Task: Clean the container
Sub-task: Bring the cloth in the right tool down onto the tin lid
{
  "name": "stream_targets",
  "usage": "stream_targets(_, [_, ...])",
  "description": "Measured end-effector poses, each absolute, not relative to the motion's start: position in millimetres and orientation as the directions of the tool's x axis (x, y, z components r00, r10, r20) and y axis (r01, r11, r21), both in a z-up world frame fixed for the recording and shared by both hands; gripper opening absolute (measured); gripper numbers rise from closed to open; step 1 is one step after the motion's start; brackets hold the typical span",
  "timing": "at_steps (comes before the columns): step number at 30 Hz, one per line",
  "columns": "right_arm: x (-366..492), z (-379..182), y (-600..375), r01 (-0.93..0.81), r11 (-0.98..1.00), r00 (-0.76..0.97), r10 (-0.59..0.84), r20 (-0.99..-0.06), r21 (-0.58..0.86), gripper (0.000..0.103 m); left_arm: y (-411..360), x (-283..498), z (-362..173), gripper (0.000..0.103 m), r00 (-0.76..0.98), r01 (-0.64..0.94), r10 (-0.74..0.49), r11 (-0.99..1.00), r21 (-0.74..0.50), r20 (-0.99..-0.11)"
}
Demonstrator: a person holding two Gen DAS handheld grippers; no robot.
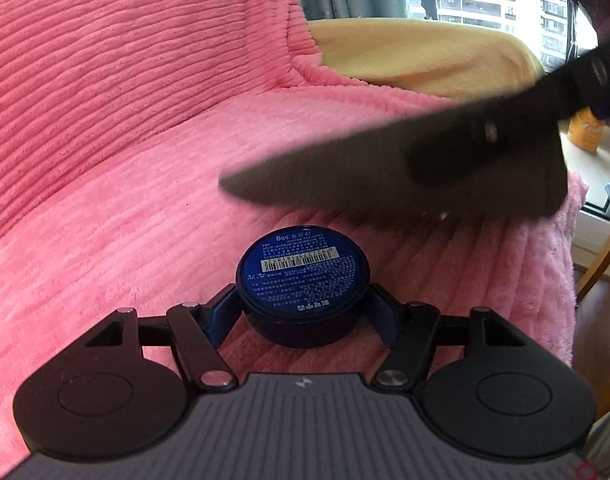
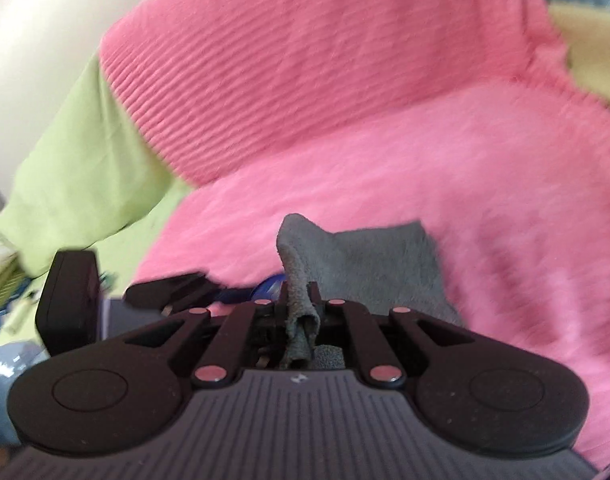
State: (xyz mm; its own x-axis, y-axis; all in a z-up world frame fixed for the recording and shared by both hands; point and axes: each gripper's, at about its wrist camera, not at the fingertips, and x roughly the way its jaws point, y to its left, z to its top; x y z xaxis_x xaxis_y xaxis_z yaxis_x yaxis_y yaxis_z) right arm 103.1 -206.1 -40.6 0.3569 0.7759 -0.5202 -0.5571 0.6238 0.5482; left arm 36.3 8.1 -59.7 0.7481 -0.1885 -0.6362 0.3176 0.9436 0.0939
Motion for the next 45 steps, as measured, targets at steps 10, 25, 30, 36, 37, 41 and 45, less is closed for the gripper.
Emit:
stream_targets(10, [116.5,-27.6,-154.8,-0.723,0.528,0.148,0.748,-0.647,0.446,0.005,7.9,36.1,-62.8,0.069,0.731,0.335,-0.219,0.94,0.06,-0.646])
stream_targets(25, [124.6,-49.7,-125.7,-0.712,0.519,0.075,0.726,-0.684,0.473,0.002,5.4,42.1,-70.5,0.069,0.733,0.324,-0.202,0.943,0.072,-0.65])
stream_targets(30, [129.5,-60.5,-117.9,-0.7,0.529,0.126,0.753,-0.646,0.48,0.001,7.5,45.2,-70.9,0.069,0.726,0.312,-0.2,0.948,0.057,-0.658])
stream_targets(36, [127.2,-60.7,-114.6,-0.709,0.557,0.196,0.744,-0.639,0.431,0.001,6.6,46.1,-71.1,0.069,0.728,0.307,-0.19,0.949,0.065,-0.659])
stream_targets(37, [127.7,-61.2,-114.8,-0.705,0.564,0.209,0.744,-0.635,0.429,0.001,6.6,46.5,-71.3,0.069,0.728,0.307,-0.19,0.95,0.064,-0.659])
stream_targets(41, [133.7,-65.5,-115.9,-0.669,0.615,0.296,0.736,-0.609,0.417,0.001,5.4,47.2,-71.7,0.069,0.731,0.305,-0.188,0.95,0.069,-0.656])
stream_targets(45, [147.0,-71.4,-118.3,-0.62,0.669,0.368,0.709,-0.602,0.409,0.001,5.5,46.4,-70.9,0.067,0.734,0.309,-0.189,0.948,0.073,-0.652])
